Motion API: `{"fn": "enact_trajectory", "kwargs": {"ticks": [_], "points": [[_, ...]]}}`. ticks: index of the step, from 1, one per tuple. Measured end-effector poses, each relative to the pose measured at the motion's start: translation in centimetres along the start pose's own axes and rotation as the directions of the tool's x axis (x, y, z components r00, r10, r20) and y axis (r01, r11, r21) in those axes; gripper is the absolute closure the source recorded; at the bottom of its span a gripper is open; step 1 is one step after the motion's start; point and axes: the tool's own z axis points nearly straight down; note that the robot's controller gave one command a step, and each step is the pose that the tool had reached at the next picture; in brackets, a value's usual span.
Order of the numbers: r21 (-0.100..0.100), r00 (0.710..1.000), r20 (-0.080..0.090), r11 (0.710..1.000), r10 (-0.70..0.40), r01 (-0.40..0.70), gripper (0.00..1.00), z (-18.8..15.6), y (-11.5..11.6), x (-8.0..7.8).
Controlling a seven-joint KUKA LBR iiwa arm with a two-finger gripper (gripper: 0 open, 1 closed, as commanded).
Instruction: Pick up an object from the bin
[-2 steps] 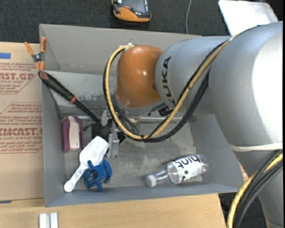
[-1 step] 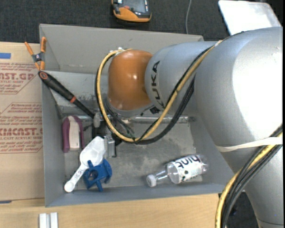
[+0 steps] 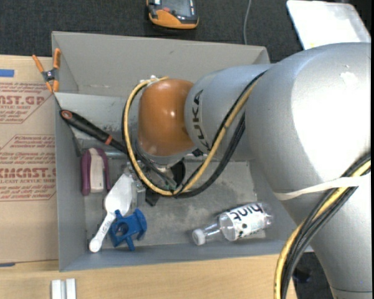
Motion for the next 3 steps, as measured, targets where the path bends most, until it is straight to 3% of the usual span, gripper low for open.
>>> {"fn": "enact_trajectory", "kwargs": {"ticks": [1,2,3], "points": [[0.0,1.0,0.0,1.0,0.0,0.0,1.0,0.0,0.0,0.0],[0.0,0.998,0.0,0.998,-0.06,0.06,1.0,-6.9,0.8,-1.0],[-0.002,0.993,-0.007,0.993,-0.117,0.117,1.0,-14.9,0.3,-0.5]]}}
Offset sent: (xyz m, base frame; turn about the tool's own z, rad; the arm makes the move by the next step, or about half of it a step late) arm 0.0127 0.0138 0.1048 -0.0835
